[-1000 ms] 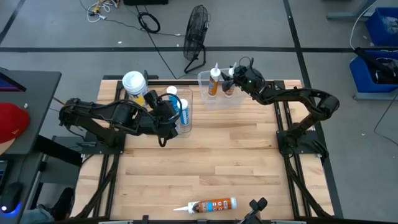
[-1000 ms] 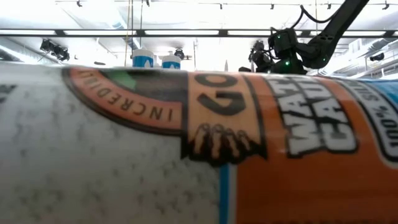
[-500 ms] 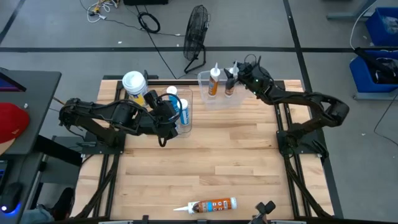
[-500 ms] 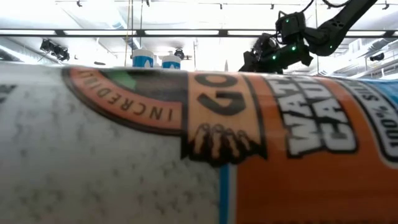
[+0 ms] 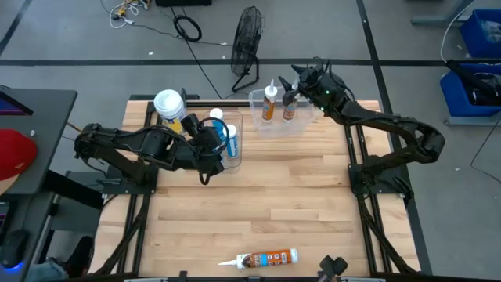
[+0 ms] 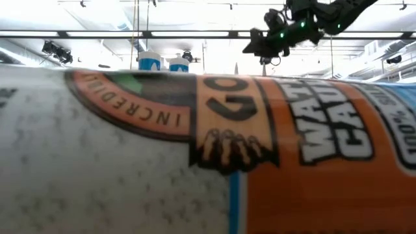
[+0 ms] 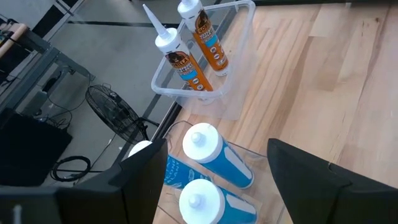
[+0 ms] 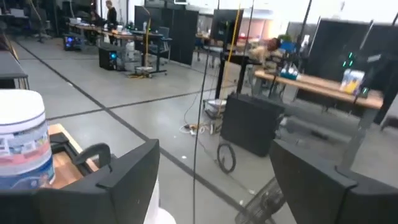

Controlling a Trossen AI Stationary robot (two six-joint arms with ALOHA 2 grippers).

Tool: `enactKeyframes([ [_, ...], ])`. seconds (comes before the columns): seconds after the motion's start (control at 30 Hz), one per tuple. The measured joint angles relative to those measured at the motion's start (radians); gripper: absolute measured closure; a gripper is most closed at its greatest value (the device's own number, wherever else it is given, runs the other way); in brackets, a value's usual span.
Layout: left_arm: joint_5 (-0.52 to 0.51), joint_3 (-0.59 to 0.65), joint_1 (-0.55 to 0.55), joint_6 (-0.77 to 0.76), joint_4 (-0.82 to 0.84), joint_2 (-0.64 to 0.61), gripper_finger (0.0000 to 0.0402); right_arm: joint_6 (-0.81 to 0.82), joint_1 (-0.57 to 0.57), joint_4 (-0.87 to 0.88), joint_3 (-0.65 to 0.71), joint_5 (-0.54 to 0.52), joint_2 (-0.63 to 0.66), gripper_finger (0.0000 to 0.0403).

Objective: Pick & place silicon tubes, Sealant and Lysol wipes
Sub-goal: Put the orange sealant into the white bin

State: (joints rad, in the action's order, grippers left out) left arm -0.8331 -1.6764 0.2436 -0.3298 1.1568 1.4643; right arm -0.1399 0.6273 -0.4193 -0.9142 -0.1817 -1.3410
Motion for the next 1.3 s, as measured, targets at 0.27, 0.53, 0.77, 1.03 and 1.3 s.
enactKeyframes([
  [0.27,0.022,0.0,0.0,0.0,0.0,0.0,0.012,-0.053,-0.081,0.21,-0.105,0.044,0.131,0.0092],
  [0.53,0.174,0.0,0.0,-0.024,-0.001,0.002,0.012,-0.071,-0.221,0.523,-0.121,0.236,0.27,0.0145],
  [0.77,0.227,0.0,0.054,-0.088,0.0,0.002,0.012,0.014,-0.44,0.768,-0.121,0.293,0.305,0.0295],
  [1.03,0.135,0.105,0.198,-0.217,-0.043,0.003,0.012,0.133,-0.726,0.808,-0.091,0.265,0.285,0.0394],
  [1.3,0.129,0.283,0.309,-0.381,-0.217,0.003,0.012,0.293,-0.948,0.713,-0.056,0.161,0.141,0.0329],
])
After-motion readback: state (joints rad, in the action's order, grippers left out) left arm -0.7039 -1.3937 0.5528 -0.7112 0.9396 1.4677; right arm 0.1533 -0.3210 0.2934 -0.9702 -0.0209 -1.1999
